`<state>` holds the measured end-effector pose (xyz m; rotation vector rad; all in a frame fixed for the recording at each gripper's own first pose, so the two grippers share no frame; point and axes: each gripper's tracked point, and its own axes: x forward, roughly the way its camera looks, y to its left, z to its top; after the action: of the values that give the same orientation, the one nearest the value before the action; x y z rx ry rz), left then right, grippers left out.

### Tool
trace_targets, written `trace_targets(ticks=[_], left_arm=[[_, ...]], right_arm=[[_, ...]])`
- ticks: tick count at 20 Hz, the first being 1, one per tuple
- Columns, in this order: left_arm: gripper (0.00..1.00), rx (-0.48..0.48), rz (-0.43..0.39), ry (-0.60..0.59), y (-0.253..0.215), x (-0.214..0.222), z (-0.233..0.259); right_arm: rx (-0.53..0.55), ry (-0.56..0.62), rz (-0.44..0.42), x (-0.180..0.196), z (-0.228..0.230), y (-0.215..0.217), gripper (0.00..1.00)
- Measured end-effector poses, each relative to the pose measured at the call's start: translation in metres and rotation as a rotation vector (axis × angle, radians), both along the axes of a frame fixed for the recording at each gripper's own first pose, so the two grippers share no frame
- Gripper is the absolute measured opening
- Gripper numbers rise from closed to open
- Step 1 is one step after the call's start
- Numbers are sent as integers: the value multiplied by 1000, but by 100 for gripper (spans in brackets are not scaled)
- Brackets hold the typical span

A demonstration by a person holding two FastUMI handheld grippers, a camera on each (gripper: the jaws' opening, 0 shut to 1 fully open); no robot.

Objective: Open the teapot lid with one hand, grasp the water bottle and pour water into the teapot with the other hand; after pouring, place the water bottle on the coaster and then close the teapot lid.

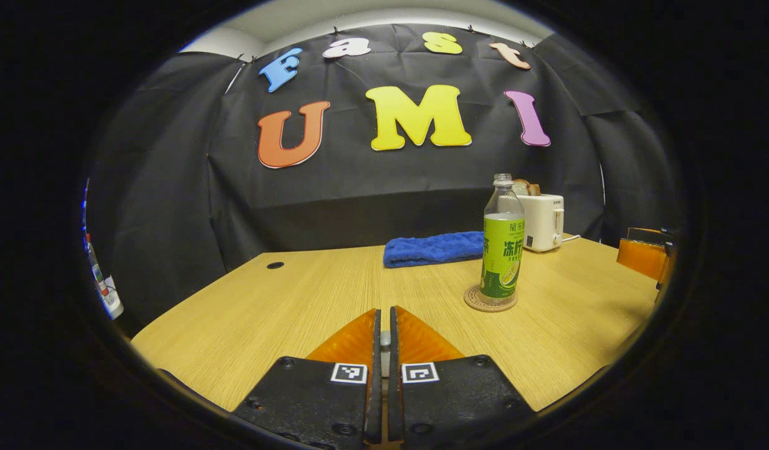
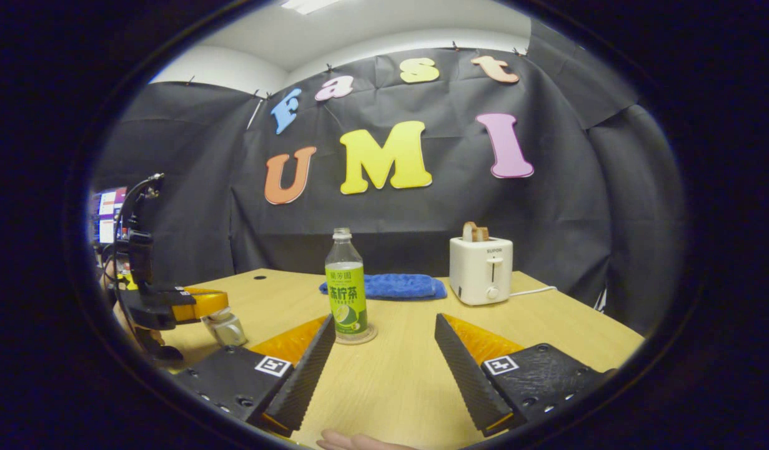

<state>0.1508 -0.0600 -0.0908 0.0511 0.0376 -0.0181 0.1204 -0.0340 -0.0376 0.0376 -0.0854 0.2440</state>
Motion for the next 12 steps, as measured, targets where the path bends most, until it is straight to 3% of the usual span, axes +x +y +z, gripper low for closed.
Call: trace_targets(ticks=[6,7,8,11,12], left_arm=[[10,3,15,46,0,-8,-16],[15,-7,10,48,-4,-7,-16],[25,-18,7,54,-9,-8,-16],[100,25,90,51,0,-15,-13],[100,31,106,29,2,-20,-5]], right_arm=[[19,27,-29,-1,-7,-15,92],[19,29,-31,-2,-7,-16,96],[16,31,-33,-5,-9,-17,96],[-19,27,-72,-13,-10,-25,100],[-34,23,-90,-17,-10,-27,96]])
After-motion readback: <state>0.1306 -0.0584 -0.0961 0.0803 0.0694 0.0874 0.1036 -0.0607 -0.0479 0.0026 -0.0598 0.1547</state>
